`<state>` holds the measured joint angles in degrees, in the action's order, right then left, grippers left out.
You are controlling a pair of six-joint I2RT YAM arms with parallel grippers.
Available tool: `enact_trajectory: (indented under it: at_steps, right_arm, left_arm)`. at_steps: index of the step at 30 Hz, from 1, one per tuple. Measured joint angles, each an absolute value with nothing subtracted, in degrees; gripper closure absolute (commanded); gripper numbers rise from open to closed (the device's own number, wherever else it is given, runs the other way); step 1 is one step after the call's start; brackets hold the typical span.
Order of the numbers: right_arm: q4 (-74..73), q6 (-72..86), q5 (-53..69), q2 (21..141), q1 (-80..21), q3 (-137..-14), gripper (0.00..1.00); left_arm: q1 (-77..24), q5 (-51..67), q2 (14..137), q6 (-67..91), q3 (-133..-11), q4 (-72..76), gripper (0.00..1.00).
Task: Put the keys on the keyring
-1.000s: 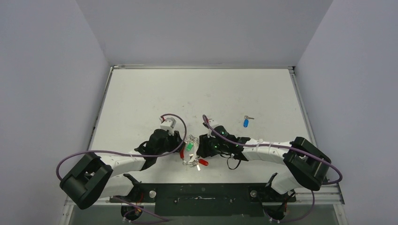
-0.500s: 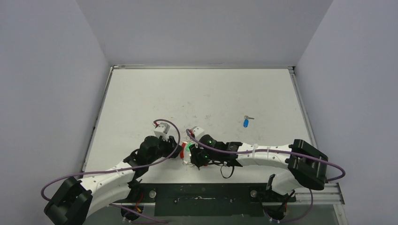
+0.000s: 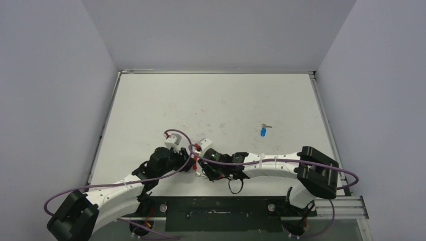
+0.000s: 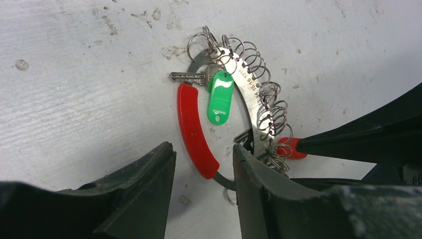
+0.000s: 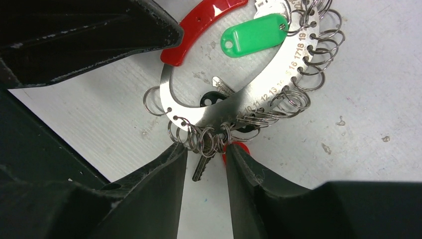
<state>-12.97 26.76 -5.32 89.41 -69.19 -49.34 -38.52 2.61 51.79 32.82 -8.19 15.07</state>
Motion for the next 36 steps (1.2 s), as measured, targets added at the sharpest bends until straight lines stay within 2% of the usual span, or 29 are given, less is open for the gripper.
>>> enact_trajectory:
  at_steps: [25, 36]
  right_arm:
    - [-15.0, 26.1, -6.8, 92.2, -70.6, -51.5, 0.75]
    - [-15.5, 25.0, -7.4, 94.4, -70.6, -52.7, 0.99]
  left_arm:
    - [-38.6, 3.1, 52.3, 33.3, -8.0, 15.1, 0.55]
    - [-38.6, 3.1, 51.9, 33.3, -8.0, 15.1, 0.55]
